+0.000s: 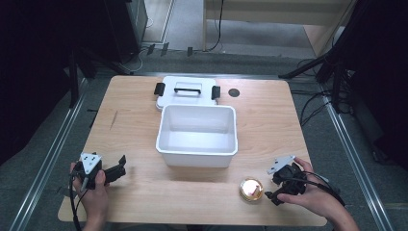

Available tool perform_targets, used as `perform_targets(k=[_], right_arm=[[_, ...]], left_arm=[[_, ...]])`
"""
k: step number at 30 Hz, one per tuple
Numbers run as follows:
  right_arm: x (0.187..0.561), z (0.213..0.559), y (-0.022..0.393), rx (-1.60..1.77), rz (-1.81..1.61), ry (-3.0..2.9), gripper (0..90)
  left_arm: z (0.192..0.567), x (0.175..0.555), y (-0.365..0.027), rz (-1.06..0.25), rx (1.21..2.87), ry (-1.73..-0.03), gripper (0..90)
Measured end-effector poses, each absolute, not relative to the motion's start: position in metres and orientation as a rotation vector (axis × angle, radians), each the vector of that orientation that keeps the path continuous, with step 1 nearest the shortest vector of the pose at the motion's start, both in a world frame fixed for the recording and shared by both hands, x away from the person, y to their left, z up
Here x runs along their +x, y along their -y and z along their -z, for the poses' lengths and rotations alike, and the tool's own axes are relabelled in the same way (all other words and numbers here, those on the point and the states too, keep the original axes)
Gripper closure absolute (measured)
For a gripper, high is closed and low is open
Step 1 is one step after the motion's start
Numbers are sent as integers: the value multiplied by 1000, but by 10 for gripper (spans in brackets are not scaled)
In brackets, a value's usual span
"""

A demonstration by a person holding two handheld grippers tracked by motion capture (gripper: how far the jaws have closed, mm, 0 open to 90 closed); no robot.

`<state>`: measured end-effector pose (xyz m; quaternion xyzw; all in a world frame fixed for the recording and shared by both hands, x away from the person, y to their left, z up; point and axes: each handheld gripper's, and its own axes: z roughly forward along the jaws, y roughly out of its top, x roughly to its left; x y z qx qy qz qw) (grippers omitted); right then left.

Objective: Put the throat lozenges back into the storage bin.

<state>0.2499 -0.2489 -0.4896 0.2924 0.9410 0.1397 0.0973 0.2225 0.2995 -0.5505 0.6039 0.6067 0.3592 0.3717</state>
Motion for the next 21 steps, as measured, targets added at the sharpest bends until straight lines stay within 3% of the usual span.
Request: perform_targets(k=[10,21], right_arm=[[252,486,227,760,-315,-2888,0],[251,494,208,694,-273,-2938,0]], left_arm=[[551,224,-300,-905,1563,-1556,0],[551,224,-300,-906,1569,-1551,0]])
